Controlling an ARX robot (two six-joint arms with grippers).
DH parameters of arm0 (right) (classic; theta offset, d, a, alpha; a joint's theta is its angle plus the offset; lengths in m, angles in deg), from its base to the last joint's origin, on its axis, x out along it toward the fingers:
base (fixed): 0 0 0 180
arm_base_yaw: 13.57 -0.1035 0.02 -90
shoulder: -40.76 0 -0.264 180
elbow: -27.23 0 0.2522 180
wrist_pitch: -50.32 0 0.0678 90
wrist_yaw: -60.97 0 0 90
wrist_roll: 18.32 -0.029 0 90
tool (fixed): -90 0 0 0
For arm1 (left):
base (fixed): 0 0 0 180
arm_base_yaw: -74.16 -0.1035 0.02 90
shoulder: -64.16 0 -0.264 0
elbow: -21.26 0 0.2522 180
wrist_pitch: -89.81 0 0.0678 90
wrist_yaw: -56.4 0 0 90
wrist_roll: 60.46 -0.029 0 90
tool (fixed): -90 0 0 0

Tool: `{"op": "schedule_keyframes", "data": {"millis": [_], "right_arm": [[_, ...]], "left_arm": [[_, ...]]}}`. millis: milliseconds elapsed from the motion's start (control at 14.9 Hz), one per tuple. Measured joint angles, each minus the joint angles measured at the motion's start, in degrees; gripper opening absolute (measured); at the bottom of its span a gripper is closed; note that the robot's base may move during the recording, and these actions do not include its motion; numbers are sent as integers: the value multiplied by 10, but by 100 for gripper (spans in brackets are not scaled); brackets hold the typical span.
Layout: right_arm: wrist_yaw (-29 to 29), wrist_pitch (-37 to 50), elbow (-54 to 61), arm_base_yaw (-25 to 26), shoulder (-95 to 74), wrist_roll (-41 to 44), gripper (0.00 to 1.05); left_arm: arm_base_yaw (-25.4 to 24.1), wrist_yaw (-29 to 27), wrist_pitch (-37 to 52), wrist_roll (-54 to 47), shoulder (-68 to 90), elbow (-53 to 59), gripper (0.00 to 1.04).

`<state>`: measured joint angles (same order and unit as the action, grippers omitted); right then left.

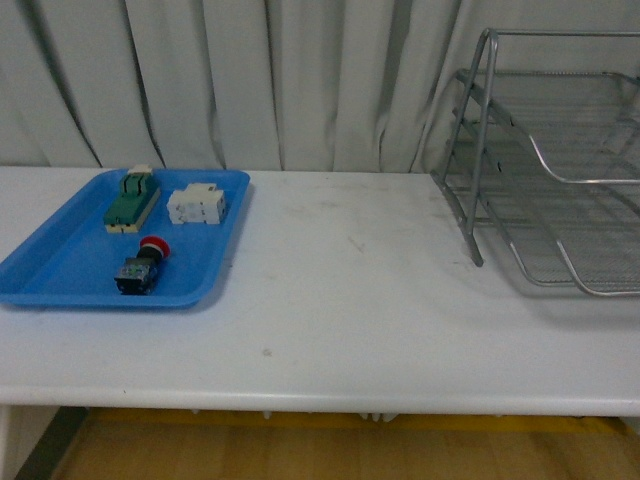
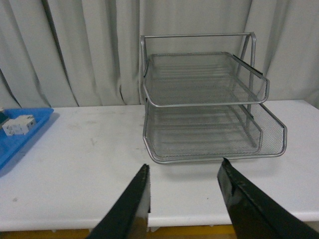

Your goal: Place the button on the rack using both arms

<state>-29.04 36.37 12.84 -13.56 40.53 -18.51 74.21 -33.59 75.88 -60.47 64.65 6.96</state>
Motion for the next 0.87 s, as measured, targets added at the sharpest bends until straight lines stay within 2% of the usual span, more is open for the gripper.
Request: {"op": "schedule_keyframes", "data": {"millis": [335,402,603,670,737,871], "right_arm": [[0,0,0,0,0,0,100],[0,0,0,0,0,0,97],[0,0,0,0,0,0,98],[1,0,0,0,0,0,98],[0,0,0,0,0,0,98],[0,0,0,0,0,0,98]], "left_arm": [[0,0,0,0,0,0,98],[0,0,0,0,0,0,98],[2,-6,-17,4,3,-3,98],[32,-66,-142,52,84,-61,98],[44,-81,-159,92,189,-116,98],[45,-73,-39,113,340,-192,98]]}}
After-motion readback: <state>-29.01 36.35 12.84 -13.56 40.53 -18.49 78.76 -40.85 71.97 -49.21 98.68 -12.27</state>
